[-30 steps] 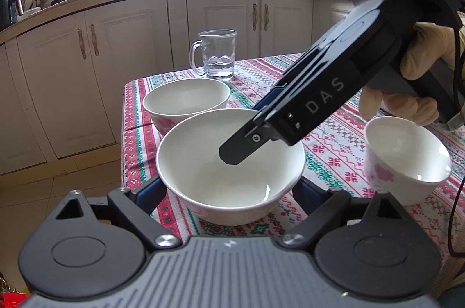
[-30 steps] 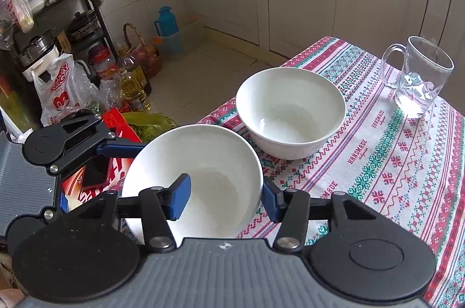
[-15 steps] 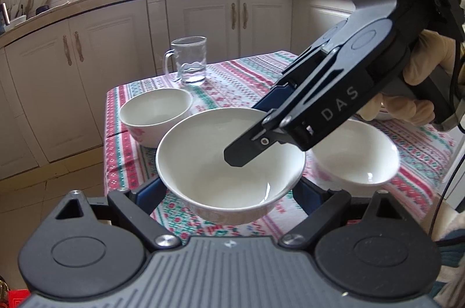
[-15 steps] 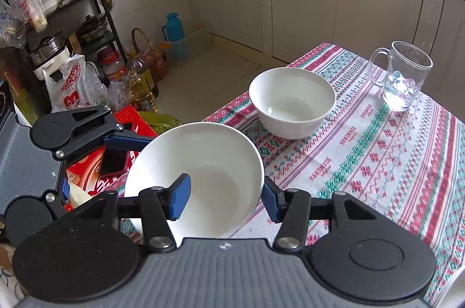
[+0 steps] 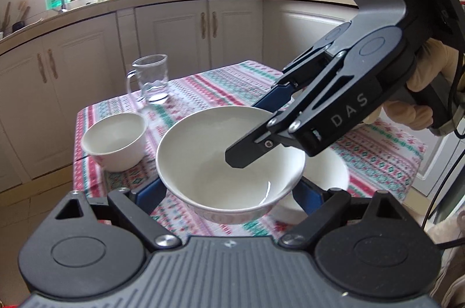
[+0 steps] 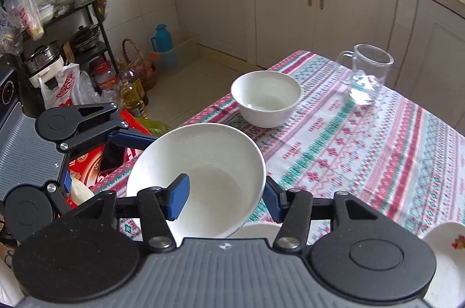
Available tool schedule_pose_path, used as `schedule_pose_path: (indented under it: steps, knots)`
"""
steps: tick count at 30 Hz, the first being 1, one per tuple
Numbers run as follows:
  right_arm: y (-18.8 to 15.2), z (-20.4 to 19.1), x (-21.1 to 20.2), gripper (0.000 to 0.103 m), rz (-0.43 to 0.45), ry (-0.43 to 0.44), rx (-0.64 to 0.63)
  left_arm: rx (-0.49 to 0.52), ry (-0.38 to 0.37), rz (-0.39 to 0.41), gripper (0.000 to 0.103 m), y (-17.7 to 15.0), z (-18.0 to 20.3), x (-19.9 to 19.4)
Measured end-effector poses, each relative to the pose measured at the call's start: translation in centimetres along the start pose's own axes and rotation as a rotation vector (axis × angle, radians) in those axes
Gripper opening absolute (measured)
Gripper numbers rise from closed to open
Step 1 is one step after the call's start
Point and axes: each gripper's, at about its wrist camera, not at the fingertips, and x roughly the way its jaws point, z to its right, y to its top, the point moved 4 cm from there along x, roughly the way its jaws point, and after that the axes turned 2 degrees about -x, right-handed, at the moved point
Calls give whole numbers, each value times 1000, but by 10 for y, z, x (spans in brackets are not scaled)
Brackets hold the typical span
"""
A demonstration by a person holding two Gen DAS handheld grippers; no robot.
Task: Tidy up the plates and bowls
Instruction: 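Grasp the rim of another white bowl with the right gripper, then carry the white bowl and lower it into the other white bowl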
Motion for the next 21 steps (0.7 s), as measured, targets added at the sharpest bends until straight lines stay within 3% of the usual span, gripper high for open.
schedule_pose_path:
  steps: [11, 21]
  knots:
    - [-30, 21, -30, 61, -2, -73, 56, 42, -71, -5, 93, 7, 34, 18]
    - [-48, 32, -39, 61, -6, -80, 97, 35, -101, -31, 93, 5, 48, 26]
